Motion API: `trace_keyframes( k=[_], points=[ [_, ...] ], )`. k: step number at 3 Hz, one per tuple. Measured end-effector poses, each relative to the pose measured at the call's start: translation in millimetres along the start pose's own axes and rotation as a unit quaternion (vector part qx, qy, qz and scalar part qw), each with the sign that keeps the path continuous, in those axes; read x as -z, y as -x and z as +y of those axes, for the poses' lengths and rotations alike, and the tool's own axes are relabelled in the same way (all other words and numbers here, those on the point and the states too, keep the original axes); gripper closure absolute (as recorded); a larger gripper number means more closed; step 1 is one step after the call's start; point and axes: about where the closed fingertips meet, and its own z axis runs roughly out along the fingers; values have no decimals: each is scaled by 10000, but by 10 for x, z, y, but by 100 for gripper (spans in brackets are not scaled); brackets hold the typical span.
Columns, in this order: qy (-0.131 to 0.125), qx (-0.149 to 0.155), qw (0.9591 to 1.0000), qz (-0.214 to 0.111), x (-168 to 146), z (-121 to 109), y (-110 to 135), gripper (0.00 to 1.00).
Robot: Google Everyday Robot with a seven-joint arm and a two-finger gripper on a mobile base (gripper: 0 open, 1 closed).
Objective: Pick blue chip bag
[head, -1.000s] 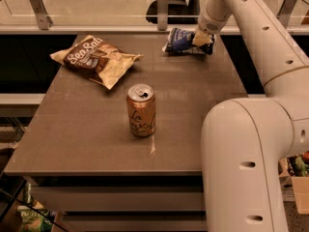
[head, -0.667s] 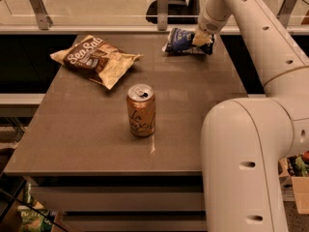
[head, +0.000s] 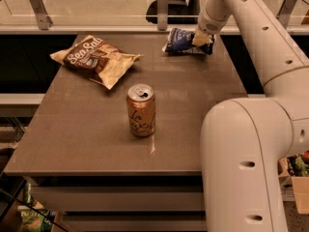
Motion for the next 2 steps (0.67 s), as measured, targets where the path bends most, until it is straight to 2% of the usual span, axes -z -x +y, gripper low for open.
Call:
trace_keyframes(
  k=[2],
  points=[
    [0,0,10000,1,5,-2,2,100]
  ],
)
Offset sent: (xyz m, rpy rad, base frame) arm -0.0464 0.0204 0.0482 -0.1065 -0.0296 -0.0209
